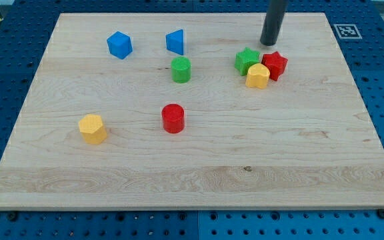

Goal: Slide the blue triangle closure to the blue cube

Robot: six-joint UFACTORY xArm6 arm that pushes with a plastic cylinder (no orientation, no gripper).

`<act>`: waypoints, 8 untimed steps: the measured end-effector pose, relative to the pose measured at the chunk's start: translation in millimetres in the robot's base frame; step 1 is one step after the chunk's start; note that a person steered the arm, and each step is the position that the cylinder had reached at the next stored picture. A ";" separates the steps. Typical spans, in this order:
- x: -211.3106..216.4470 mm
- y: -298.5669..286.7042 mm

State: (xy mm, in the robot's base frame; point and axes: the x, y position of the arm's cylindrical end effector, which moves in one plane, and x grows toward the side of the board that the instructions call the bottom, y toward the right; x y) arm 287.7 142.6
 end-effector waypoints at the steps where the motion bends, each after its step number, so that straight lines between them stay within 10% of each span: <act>1: 0.0 -20.0; 8: 15.4 -164.0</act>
State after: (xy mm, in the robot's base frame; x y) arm 303.1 -21.4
